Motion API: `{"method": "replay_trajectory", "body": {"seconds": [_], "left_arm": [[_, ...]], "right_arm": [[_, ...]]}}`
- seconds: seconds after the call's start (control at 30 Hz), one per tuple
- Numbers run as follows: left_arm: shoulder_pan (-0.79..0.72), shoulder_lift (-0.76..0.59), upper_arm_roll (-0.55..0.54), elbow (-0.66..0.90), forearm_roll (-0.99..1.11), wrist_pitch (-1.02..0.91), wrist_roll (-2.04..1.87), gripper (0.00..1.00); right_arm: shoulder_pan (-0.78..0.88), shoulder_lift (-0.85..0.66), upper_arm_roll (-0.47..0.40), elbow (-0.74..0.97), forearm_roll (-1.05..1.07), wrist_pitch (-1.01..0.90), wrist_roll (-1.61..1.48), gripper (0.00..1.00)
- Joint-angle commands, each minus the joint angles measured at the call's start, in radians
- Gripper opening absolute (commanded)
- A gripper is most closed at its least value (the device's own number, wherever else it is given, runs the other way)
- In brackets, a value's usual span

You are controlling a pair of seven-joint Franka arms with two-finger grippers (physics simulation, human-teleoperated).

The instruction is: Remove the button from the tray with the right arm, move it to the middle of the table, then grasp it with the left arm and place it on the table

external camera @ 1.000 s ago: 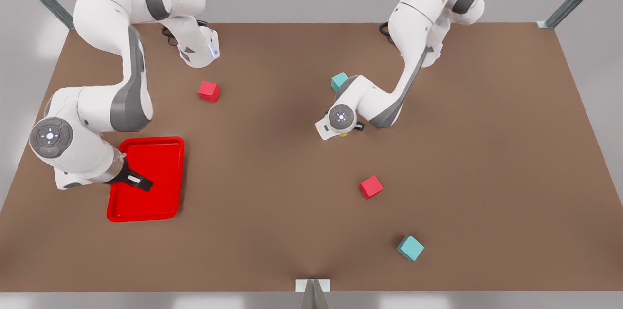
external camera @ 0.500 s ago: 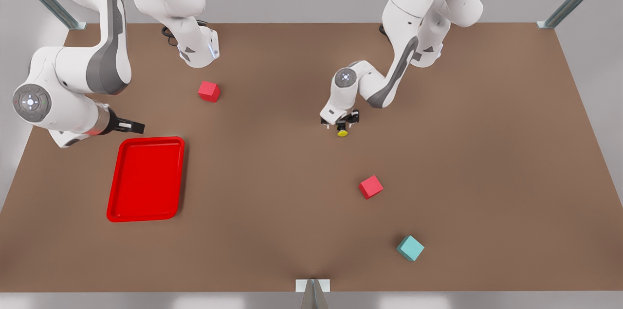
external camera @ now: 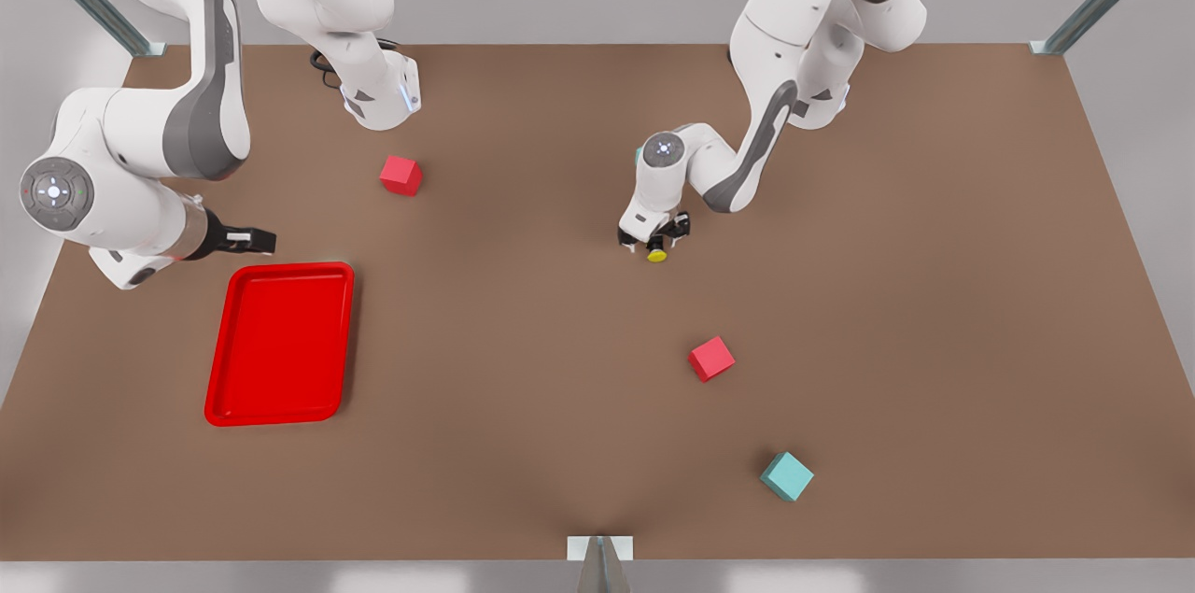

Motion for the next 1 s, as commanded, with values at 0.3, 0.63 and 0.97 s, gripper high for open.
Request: {"method": "replay_trajectory", "body": {"seconds": [0.3, 0.63, 0.97], "left_arm": [[0.005, 0.032, 0.001, 0.001, 0.01, 0.0, 0.03, 1.0], [0.017, 0.029, 0.001, 0.004, 0.01, -0.004, 0.03, 0.62], [0.026, 0.028, 0.001, 0.018, 0.005, -0.025, 0.03, 0.46]], "right_arm": [[0.0, 0.0, 0.0, 0.0, 0.001, 0.002, -0.105, 1.0], [0.0, -0.002, 0.0, 0.003, -0.001, 0.001, -0.103, 1.0], [0.0, -0.002, 0.0, 0.005, 0.001, 0.002, -0.103, 1.0]]}}
